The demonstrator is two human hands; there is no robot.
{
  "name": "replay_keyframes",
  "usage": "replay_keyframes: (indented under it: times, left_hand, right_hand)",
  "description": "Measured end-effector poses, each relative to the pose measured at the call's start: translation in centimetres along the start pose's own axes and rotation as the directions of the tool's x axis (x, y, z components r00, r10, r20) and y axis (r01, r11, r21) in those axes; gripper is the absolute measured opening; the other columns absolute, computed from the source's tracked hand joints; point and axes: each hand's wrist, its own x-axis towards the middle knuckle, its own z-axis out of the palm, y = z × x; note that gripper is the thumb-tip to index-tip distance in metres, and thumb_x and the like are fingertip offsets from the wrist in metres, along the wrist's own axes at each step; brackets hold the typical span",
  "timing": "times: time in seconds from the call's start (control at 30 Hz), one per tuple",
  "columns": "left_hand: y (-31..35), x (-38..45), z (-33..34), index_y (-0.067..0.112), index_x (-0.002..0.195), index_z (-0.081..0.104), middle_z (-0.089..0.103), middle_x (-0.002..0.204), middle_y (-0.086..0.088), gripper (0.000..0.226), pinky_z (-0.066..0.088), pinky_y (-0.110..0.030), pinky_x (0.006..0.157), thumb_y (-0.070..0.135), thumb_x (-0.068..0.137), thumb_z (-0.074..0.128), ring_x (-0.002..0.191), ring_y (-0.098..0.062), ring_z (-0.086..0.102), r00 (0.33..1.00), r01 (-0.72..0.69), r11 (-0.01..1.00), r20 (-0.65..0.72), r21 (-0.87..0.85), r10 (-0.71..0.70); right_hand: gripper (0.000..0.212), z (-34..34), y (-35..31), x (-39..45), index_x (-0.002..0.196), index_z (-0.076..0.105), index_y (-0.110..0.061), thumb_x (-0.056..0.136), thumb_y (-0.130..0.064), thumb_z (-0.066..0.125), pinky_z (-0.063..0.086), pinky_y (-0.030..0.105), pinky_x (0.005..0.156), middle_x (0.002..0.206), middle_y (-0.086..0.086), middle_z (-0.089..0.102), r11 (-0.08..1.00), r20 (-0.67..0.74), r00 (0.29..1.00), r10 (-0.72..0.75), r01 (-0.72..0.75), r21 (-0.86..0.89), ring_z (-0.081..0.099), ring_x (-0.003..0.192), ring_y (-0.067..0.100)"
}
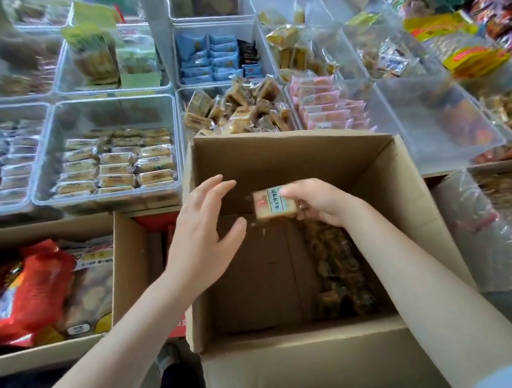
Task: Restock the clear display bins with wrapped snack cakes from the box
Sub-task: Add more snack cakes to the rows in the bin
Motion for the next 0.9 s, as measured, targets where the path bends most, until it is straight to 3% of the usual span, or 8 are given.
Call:
replay_keyframes:
  times: [0.1, 0.2, 0.33, 0.47, 0.6, 0.7, 0.8, 0.9]
  left_hand:
    - [0.0, 1.2, -2.3, 0.04, 0.143, 0.039, 0.053, 0.141, 0.008, 0.067, 0.052, -0.031, 0.097, 0.062, 0.086, 0.065, 0.124, -0.005, 0.056, 0.988, 0.114, 0.929, -0.057, -0.351, -0.143]
    - [-0.7, 3.1, -6.2, 0.031, 0.137, 0.047, 0.066, 0.117, 0.001, 0.061, 0.061, -0.031, 0.077, 0.041, 0.084, 0.075, 0.099, -0.012, 0.071, 0.967, 0.185, 0.751, -0.017, -0.634, -0.252]
    - [-5.2, 5.0, -11.7, 0.03, 0.12, 0.062, 0.07, 0.109, -0.001, 0.038, 0.062, -0.032, 0.074, 0.014, 0.088, 0.076, 0.092, -0.013, 0.071, 0.979, 0.122, 0.773, -0.055, -0.623, -0.199]
    - [-12.4, 6.6, -15.6, 0.023, 0.128, 0.061, 0.07, 0.112, -0.001, 0.043, 0.06, -0.028, 0.078, 0.016, 0.088, 0.076, 0.094, -0.009, 0.071, 0.979, 0.12, 0.771, -0.056, -0.626, -0.198]
    - [-24.9, 8.5, -16.0, 0.02, 0.151, 0.043, 0.049, 0.15, -0.005, 0.065, 0.035, -0.033, 0.113, 0.046, 0.095, 0.064, 0.137, -0.018, 0.045, 0.935, 0.328, 0.935, -0.096, -0.134, -0.342]
    - [-32.3, 7.9, -14.2, 0.016, 0.161, 0.017, 0.006, 0.169, -0.009, 0.087, 0.004, -0.044, 0.125, 0.069, 0.096, 0.038, 0.156, -0.024, -0.001, 0.906, 0.359, 0.856, 0.08, 0.371, -0.415]
    - [-34.7, 7.0, -12.7, 0.025, 0.162, 0.012, -0.005, 0.169, -0.004, 0.096, -0.011, -0.044, 0.123, 0.083, 0.085, 0.005, 0.153, -0.024, -0.022, 0.935, 0.229, 0.837, 0.128, 0.497, -0.331]
    - [-35.2, 6.8, -12.4, 0.027, 0.162, 0.011, -0.005, 0.169, -0.004, 0.095, -0.014, -0.044, 0.123, 0.083, 0.086, 0.0, 0.152, -0.026, -0.024, 0.948, 0.206, 0.838, 0.11, 0.506, -0.299]
  right_hand:
    - [0.033, 2.4, -4.3, -2.0, 0.127, 0.06, -0.01, 0.1, -0.027, 0.055, 0.053, 0.036, 0.089, 0.12, 0.011, 0.069, 0.964, 0.139, 0.969, -0.204, 0.175, 0.198, 0.065, 0.112, 0.025]
    - [0.033, 5.9, -8.6, -2.6, 0.128, 0.059, -0.008, 0.097, -0.018, 0.062, 0.053, 0.035, 0.086, 0.121, 0.012, 0.069, 0.945, 0.175, 0.933, -0.315, 0.291, 0.149, 0.064, 0.113, 0.029]
    - [0.031, 10.7, -14.2, -1.3, 0.125, 0.065, -0.017, 0.094, -0.02, 0.068, 0.055, 0.032, 0.093, 0.117, 0.0, 0.071, 0.896, 0.126, 0.906, -0.404, 0.42, -0.144, 0.066, 0.111, 0.015]
    - [0.028, 15.9, -18.4, 2.8, 0.12, 0.069, -0.017, 0.092, -0.018, 0.071, 0.054, 0.021, 0.086, 0.109, -0.003, 0.072, 0.83, 0.086, 0.876, -0.475, 0.479, -0.286, 0.067, 0.101, 0.006]
    - [0.024, 19.8, -21.1, 10.7, 0.112, 0.07, -0.022, 0.089, -0.025, 0.073, 0.049, 0.019, 0.077, 0.099, -0.008, 0.07, 0.696, -0.069, 0.824, -0.563, 0.427, -0.577, 0.063, 0.088, 0.005]
    - [0.024, 21.4, -22.2, 17.7, 0.113, 0.068, -0.022, 0.089, -0.028, 0.069, 0.051, 0.034, 0.087, 0.108, -0.002, 0.066, 0.552, -0.163, 0.768, -0.619, 0.277, -0.787, 0.06, 0.099, 0.016]
    - [0.025, 23.1, -22.2, 23.7, 0.116, 0.064, -0.018, 0.092, -0.023, 0.065, 0.05, 0.04, 0.091, 0.114, 0.005, 0.062, 0.427, -0.162, 0.789, -0.593, 0.137, -0.894, 0.056, 0.108, 0.024]
    - [0.025, 24.7, -21.6, 28.1, 0.118, 0.062, -0.018, 0.094, -0.017, 0.059, 0.048, 0.041, 0.091, 0.113, 0.009, 0.059, 0.322, -0.13, 0.821, -0.556, 0.068, -0.944, 0.051, 0.113, 0.028]
